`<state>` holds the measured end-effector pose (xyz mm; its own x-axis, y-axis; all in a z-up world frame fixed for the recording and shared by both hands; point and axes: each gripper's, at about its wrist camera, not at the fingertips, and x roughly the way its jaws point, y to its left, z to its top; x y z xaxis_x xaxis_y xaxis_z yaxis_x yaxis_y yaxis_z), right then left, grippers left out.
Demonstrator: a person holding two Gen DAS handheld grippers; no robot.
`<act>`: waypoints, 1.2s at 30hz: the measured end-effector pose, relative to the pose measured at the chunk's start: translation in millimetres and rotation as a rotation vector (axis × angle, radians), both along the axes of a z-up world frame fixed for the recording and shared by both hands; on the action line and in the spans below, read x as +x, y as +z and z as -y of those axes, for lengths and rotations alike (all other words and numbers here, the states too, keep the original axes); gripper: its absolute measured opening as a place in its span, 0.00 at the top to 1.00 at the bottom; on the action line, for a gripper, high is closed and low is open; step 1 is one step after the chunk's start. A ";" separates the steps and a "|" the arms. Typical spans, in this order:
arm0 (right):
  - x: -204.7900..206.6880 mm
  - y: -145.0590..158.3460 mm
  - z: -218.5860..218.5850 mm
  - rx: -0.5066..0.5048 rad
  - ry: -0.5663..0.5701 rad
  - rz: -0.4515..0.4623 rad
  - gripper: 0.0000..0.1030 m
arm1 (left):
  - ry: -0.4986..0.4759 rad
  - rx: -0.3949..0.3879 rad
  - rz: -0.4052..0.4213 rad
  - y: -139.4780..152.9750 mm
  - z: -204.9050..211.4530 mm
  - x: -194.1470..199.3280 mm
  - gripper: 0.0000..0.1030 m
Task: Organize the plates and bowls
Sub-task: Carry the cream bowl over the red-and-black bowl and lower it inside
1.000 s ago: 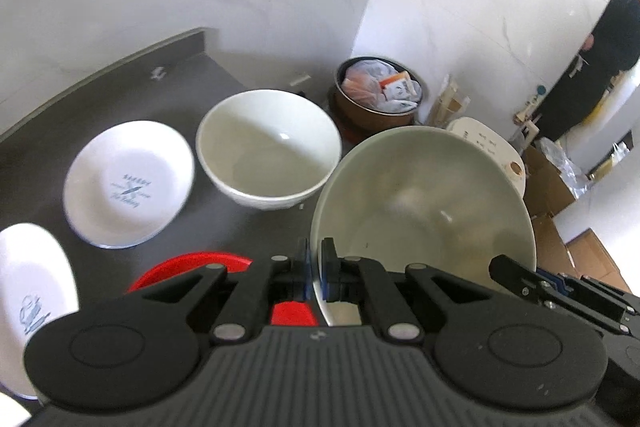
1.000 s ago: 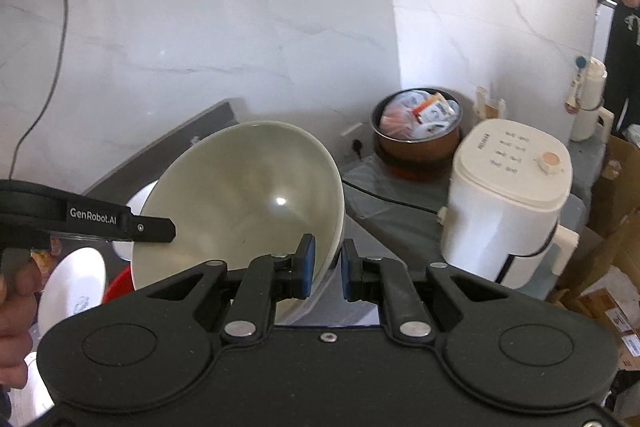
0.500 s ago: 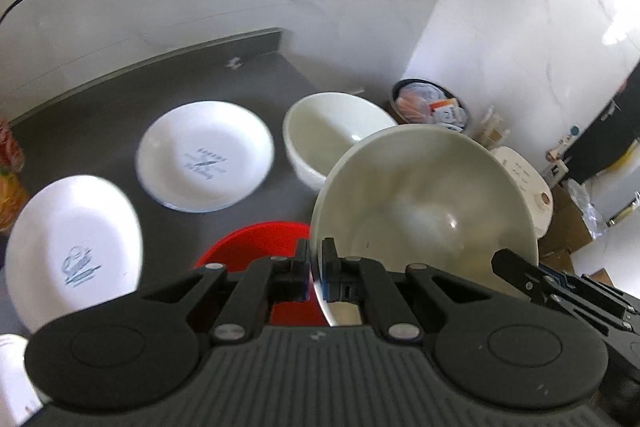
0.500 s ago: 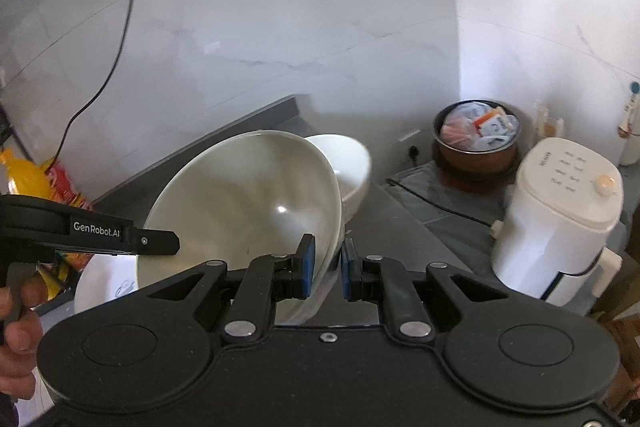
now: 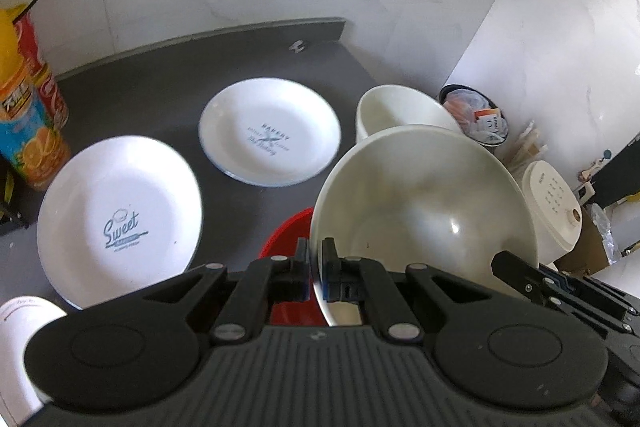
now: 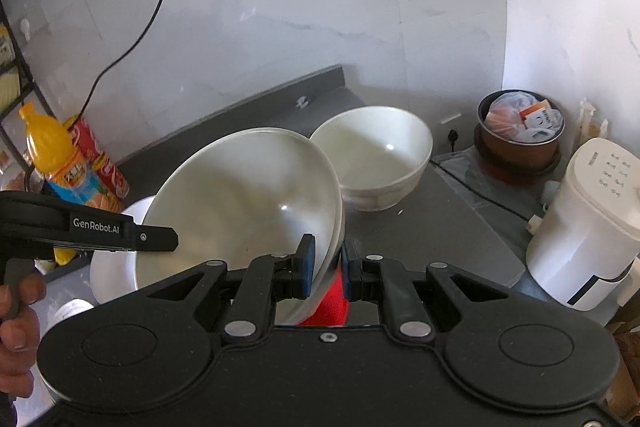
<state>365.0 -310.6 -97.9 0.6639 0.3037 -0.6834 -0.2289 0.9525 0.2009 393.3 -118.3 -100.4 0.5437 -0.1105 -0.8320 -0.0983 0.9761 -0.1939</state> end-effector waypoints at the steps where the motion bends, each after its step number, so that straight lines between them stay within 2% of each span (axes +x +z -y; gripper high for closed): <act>1: 1.1 -2.0 -1.6 -0.006 0.005 -0.009 0.87 | 0.004 -0.003 -0.009 -2.6 -2.0 0.1 0.96; 8: 5.0 -18.9 -15.7 -0.054 0.037 -0.089 0.86 | 0.016 -0.004 -0.067 -23.1 -8.0 -0.9 0.96; 18: 9.4 -37.0 -28.1 -0.108 0.067 -0.148 0.86 | -0.002 0.000 -0.124 -48.5 -15.1 6.4 0.96; 25: 15.6 -44.0 -32.2 -0.145 0.074 -0.168 0.85 | -0.005 0.014 -0.145 -53.0 -11.4 10.6 0.96; 36: 17.4 -43.4 -36.0 -0.166 0.101 -0.165 0.71 | 0.002 0.072 -0.186 -52.8 0.7 17.4 0.93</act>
<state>382.5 -274.6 -141.4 0.5110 0.2378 -0.8260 -0.3020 0.9494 0.0865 410.7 -119.0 -153.2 0.3804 -0.0466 -0.9236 -0.1274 0.9866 -0.1022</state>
